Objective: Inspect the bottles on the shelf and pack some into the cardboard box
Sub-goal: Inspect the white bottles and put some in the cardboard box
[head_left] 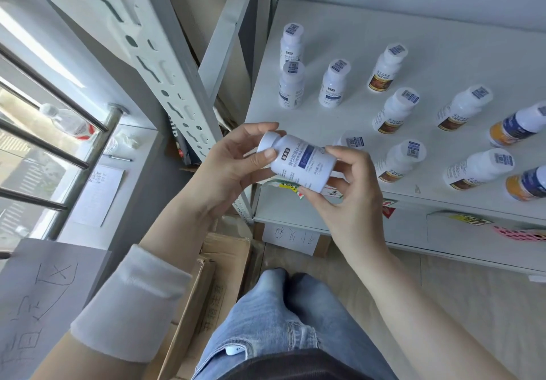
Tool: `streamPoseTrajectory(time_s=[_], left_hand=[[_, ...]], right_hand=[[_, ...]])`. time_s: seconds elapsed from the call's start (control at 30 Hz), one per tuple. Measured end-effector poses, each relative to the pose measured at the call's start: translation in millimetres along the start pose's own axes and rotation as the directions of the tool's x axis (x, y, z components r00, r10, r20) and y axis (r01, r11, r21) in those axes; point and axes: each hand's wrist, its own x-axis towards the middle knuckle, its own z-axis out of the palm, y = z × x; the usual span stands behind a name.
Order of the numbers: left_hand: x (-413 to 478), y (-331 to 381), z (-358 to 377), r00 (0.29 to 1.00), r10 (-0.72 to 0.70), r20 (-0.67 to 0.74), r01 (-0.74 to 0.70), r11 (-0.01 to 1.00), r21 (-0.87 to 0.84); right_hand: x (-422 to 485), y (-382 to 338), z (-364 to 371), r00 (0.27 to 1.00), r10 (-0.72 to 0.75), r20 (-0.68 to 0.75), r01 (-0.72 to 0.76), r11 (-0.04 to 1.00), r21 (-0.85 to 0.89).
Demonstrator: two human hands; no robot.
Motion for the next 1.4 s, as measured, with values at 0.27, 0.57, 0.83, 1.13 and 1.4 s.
streamPoseTrajectory(time_s=[0.27,0.57,0.83,1.13,1.4], left_hand=[[32.4,14.6,-8.2,0.975,0.194,0.109,-0.221,0.783,0.581],[84.4,1.6,-4.1,0.898,0.079,0.433,-0.44,0.189,0.878],[95.3,11.1,-1.3,0.934,-0.041,0.354,-0.345,0.147,0.927],[130.2,32.7,53.8,0.922,0.316,0.225,-0.294,0.194,0.936],[213.9,6.6,76.5,0.992,0.124,-0.027,0.002,0.2,0.98]], right_hand=[[17.6,4.2,-22.8,0.986,-0.151,0.074,0.165,0.95,-0.264],[69.2,24.3,-61.4,0.984,-0.063,0.165,0.132,0.881,-0.454],[95.6,37.6,-84.3,0.969,-0.053,0.24,0.159,0.879,-0.449],[141.7,52.5,-95.7,0.947,0.074,0.312,0.117,0.825,-0.553],[153.0,61.7,-91.0,0.939,0.194,0.285,-0.027,0.866,-0.5]])
